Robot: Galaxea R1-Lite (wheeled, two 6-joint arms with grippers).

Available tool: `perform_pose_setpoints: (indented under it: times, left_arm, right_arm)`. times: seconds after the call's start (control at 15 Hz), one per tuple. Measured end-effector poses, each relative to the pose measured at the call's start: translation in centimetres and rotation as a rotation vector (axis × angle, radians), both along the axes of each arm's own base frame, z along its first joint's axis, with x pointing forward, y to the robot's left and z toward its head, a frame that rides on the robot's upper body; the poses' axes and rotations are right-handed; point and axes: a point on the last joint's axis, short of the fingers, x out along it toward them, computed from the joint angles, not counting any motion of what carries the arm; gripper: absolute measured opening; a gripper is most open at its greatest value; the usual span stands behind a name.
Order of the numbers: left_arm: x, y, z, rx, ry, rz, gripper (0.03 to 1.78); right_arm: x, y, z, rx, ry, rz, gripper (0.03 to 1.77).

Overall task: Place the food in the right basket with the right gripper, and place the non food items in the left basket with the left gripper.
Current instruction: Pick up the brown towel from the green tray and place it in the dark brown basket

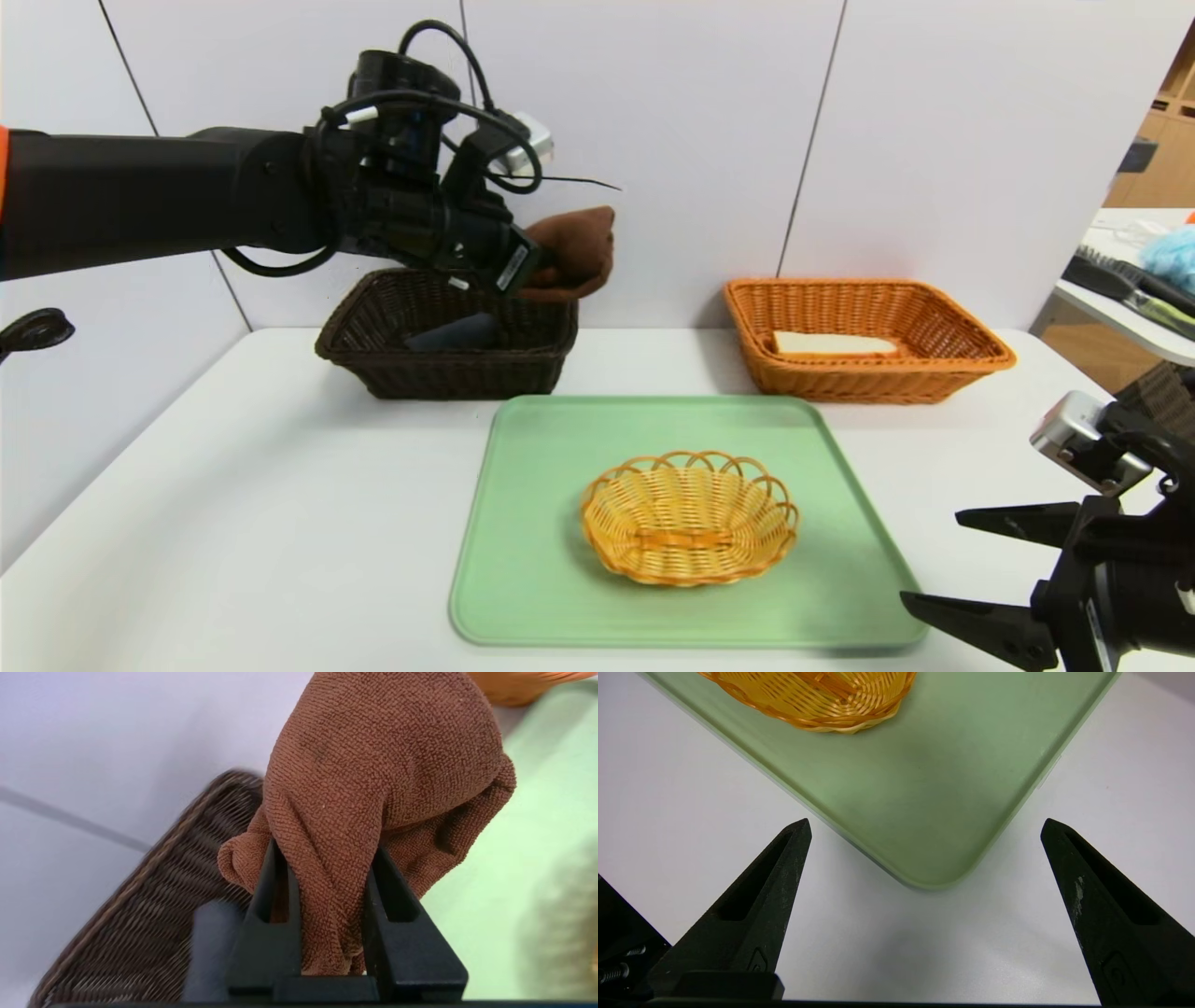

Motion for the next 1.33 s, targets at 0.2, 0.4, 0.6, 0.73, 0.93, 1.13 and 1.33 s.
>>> perform_pose_setpoints:
  times: [0.2,0.4,0.6,0.73,0.93,1.13,1.33]
  left_arm:
    - [1.6,3.0,-0.5,0.005,0.013,0.084,0.38]
    - [2.9,4.7,-2.0,0.019,0.052,0.134,0.38]
    - [4.1,4.9,-3.9,0.034,0.094,0.146,0.38]
    - [4.9,4.8,-5.1,0.042,0.118,0.149,0.38]
    - [5.9,4.6,-6.9,0.057,0.155,0.149,0.38]
    - [6.4,4.4,-8.1,0.063,0.18,0.15,0.38]
    - [6.5,4.4,-8.2,0.064,0.181,0.15,0.38]
  right_arm:
    - [0.0,0.0,0.0,-0.002,0.0,0.0,1.7]
    - [0.1,0.0,-0.1,-0.004,0.005,-0.001,1.7]
    - [0.1,0.0,-0.2,-0.005,0.008,0.0,1.7]
    - [0.1,0.0,-0.2,-0.005,0.01,-0.002,1.7]
    - [0.2,0.0,-0.2,-0.005,0.012,-0.003,1.7]
    - [0.2,0.0,-0.2,-0.005,0.014,-0.004,1.7]
    - [0.2,0.1,-0.2,-0.006,0.014,-0.002,1.7]
